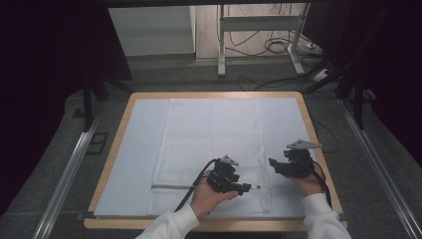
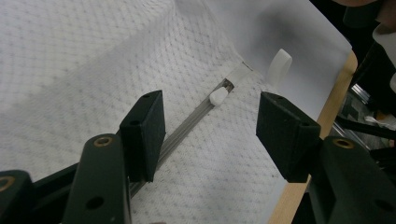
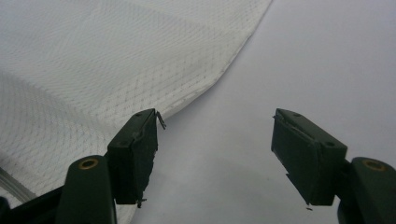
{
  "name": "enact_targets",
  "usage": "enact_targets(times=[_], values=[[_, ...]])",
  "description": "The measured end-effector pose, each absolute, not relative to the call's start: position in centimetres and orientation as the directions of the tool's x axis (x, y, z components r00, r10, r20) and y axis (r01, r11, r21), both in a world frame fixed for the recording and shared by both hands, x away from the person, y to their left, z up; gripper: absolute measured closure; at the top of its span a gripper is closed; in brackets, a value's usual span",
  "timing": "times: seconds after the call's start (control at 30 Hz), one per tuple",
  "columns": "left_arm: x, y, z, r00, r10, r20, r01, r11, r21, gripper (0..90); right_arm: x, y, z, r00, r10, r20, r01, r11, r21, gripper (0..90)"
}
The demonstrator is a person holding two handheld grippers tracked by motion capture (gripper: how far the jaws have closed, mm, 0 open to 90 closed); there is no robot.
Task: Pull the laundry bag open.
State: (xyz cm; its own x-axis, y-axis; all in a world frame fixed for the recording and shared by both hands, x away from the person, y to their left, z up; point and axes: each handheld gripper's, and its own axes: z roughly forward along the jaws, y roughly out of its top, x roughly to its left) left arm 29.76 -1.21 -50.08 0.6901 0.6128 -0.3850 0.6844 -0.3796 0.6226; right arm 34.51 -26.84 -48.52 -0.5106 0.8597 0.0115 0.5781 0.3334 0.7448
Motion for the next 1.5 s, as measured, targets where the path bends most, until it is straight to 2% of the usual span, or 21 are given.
enact_targets(times=[0.73,1.5], values=[[30.2,-3.8,-50.9,0.689,0.590,-0.421,0.704,-0.407,0.582,49.0,34.5,-26.9,-48.6,-0.504,0.863,0.001,0.577,0.336,0.744,31.1],[30.9,-4.3,-51.7,0.663,0.584,-0.469,0.738,-0.404,0.541,58.6,34.5,-27.0,-48.5,-0.502,0.865,-0.002,0.573,0.334,0.748,31.1]])
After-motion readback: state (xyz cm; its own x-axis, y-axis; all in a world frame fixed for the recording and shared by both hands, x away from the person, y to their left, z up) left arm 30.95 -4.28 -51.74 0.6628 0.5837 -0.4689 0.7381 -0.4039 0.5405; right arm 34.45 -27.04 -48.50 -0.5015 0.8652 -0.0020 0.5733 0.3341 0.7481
